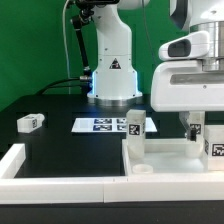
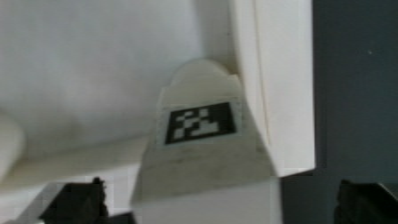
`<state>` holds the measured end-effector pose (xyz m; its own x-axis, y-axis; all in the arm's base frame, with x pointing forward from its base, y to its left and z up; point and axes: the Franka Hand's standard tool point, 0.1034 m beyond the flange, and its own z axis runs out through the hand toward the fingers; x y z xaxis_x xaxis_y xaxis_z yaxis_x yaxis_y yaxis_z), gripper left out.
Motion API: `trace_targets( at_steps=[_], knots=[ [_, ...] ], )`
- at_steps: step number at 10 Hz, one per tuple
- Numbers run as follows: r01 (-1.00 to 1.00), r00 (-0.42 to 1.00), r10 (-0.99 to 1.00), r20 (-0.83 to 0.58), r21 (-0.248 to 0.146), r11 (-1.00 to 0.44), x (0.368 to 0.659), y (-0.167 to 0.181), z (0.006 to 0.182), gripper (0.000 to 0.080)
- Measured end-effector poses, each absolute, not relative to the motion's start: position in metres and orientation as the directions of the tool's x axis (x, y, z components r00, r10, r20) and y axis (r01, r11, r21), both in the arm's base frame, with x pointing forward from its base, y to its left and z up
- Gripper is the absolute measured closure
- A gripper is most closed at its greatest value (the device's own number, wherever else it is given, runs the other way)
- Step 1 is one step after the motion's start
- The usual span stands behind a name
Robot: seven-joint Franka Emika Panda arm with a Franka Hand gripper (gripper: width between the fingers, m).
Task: Assemble square table
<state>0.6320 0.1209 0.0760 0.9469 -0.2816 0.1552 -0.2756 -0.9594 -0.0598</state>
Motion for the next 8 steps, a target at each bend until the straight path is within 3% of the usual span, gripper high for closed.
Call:
trace_targets(
  at_steps=[1,3,5,7,8],
  knots=[
    [-0.279,0.946,-0.285,0.155,-0.060,-0.959,0.6321,0.1203,0.0759,0.0177],
    [-0.394,0.904,-0.401,0.145,-0.078,-0.916,0.6315,0.1201,0.0751,0.0509],
    [-0.527,0.835,-0.535,0.130,-0.094,-0.845,0.6309,0.1166,0.0735,0.0508],
    [-0.788,0.601,-0.795,0.081,-0.102,-0.607,0.6289,0.1148,0.0732,0.0508],
    [-0.910,0.398,-0.917,0.022,-0.118,-0.398,0.6276,0.1129,0.0730,0.0508]
  ],
)
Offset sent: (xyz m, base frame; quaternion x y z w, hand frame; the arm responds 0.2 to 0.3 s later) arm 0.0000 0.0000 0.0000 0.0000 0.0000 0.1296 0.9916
